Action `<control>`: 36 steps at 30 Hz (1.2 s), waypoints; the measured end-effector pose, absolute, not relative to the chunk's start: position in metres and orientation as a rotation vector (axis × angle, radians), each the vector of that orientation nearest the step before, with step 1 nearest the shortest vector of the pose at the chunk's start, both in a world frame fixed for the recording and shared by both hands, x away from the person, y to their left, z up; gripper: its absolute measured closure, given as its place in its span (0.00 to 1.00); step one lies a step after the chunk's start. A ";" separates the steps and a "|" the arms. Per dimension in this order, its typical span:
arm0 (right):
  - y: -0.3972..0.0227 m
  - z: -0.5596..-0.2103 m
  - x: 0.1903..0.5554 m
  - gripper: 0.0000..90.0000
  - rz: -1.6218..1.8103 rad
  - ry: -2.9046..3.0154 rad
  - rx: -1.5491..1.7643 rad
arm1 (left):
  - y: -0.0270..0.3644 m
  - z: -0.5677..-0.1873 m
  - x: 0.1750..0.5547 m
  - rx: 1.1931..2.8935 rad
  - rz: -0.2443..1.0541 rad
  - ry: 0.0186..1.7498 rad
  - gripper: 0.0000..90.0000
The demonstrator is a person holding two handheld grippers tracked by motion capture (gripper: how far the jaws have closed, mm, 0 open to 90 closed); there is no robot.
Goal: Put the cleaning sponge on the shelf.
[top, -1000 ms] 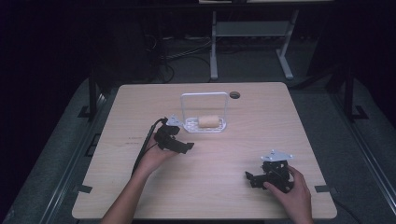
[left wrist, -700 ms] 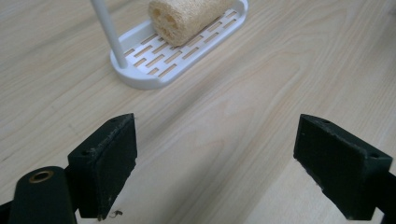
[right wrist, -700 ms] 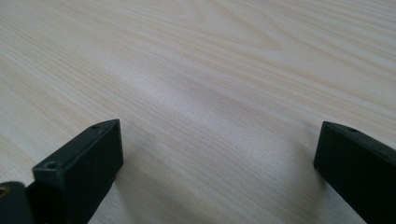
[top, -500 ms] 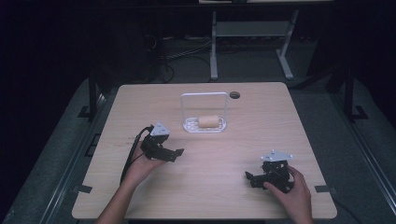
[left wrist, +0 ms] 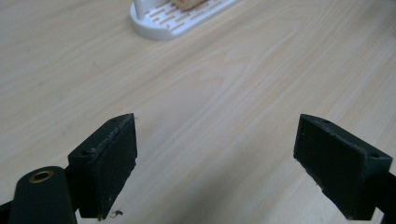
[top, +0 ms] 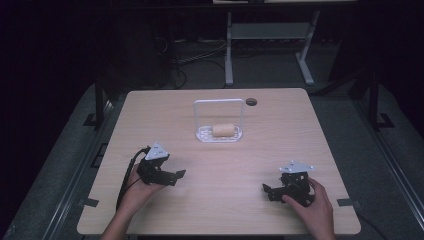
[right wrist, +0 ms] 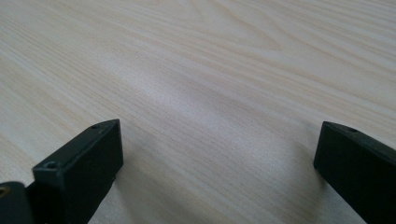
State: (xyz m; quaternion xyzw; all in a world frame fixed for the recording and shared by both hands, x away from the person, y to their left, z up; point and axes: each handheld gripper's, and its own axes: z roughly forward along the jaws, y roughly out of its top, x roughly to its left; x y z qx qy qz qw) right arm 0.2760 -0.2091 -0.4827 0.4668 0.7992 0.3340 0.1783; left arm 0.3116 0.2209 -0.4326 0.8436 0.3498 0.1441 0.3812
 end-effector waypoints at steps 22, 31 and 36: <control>-0.209 -0.482 0.276 0.01 0.943 2.261 1.324 | 0.258 -0.441 0.270 2.139 0.418 0.915 0.14; -0.209 -0.483 0.276 0.01 0.944 2.261 1.325 | 0.274 -0.453 0.258 2.148 0.430 0.946 0.14; -0.209 -0.483 0.276 0.01 0.945 2.260 1.325 | 0.280 -0.460 0.255 2.161 0.421 0.960 0.14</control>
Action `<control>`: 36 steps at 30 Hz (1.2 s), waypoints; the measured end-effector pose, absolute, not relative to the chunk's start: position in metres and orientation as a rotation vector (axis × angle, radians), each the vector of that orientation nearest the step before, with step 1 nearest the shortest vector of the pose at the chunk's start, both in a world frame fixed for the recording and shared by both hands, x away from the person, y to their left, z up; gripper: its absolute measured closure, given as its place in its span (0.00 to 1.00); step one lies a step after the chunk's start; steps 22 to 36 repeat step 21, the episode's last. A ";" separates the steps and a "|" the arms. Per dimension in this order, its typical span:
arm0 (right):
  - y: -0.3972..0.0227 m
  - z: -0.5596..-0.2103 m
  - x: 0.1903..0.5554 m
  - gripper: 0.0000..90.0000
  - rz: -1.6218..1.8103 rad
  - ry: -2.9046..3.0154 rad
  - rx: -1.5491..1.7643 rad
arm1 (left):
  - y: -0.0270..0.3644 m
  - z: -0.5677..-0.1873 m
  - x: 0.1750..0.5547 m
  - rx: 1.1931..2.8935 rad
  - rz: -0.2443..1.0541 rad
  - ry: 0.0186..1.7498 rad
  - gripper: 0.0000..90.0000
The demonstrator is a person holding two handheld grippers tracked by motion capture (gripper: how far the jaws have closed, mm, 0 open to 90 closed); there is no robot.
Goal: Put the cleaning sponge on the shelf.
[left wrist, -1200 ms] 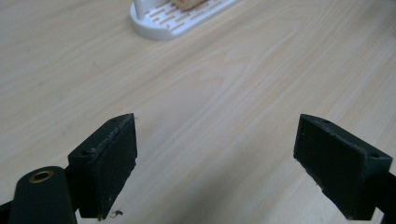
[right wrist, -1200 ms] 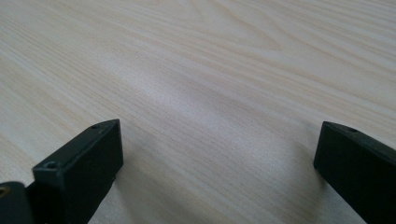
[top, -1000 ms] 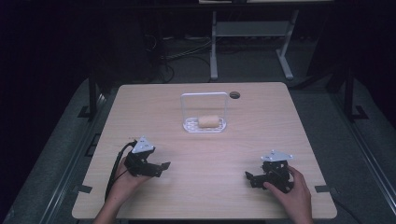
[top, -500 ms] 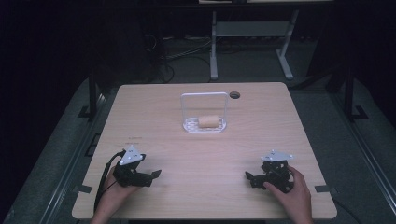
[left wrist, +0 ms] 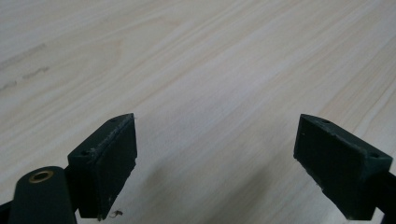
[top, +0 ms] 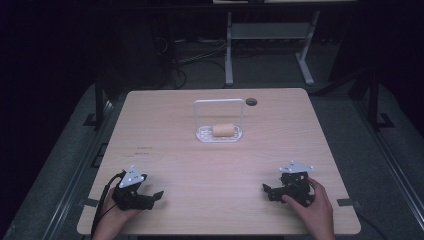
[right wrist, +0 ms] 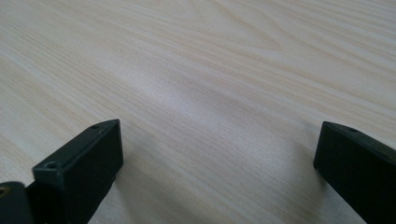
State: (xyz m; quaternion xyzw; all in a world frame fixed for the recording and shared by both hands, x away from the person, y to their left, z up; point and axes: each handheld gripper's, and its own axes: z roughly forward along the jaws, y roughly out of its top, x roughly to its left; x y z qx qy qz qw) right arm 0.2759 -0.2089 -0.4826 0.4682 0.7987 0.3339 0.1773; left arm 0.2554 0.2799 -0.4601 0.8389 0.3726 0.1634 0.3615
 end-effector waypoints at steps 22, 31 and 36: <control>-0.209 -0.483 0.276 0.01 0.945 2.259 1.326 | 0.286 -0.475 0.257 2.174 0.419 0.961 0.14; -0.209 -0.483 0.276 0.01 0.945 2.259 1.326 | 0.286 -0.475 0.257 2.174 0.419 0.961 0.14; -0.209 -0.483 0.276 0.01 0.945 2.259 1.326 | 0.286 -0.475 0.257 2.174 0.419 0.961 0.14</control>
